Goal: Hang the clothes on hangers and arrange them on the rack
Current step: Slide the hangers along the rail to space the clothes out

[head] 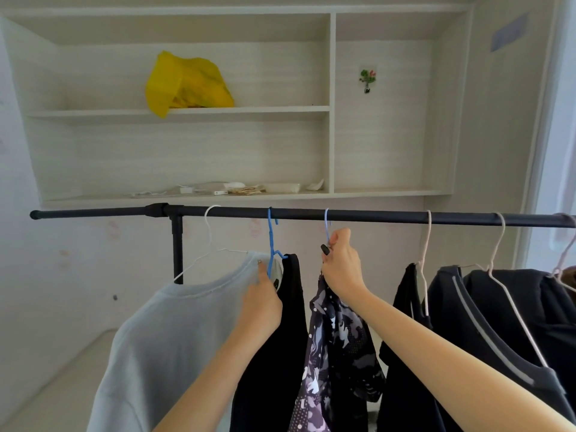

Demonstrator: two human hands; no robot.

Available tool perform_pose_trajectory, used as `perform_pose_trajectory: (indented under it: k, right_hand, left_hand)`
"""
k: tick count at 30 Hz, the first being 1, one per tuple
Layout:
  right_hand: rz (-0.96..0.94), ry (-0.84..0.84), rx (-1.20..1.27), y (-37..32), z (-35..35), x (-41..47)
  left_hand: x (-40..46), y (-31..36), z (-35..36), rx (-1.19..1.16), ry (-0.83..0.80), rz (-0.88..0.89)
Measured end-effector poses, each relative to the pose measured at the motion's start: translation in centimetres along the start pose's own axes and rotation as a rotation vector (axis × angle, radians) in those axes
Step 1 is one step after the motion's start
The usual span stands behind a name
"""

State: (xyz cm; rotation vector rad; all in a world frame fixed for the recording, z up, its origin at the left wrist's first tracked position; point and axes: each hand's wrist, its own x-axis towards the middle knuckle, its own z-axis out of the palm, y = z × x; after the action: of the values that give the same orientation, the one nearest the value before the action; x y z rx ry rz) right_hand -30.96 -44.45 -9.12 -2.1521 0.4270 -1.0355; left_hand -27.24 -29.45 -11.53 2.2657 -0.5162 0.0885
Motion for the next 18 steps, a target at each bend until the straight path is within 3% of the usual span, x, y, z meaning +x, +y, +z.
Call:
perform_pose_trajectory:
  k: [1,4,6,10,13,18]
  right_hand:
    - [-0.002,-0.001,0.008,0.0,0.1,0.0]
    - [-0.003,0.004,0.037,0.0,0.1,-0.3]
    - [-0.001,0.011,0.056,-0.1,-0.2,-0.7]
    - [0.008,0.126,-0.001,-0.6,-2.2,-1.1]
    - [-0.012,0.316,-0.14,0.3,-5.1,-0.6]
    - [0.093,0.537,-0.38,3.5,-10.5,-1.0]
  left_hand:
    - [0.4,-0.5,0.1,0.073,0.029,0.063]
    - [0.7,-1.2,-0.1,-0.013,0.048,0.025]
    - [0.2,-0.7,-0.4,0.023,0.081,0.135]
    - [-0.5,1.9,-0.1,-0.024,0.389,0.466]
    - [-1.4,4.8,0.5,-0.016,0.279,0.559]
    - [-0.7,7.0,3.6,0.13,-0.083,0.357]
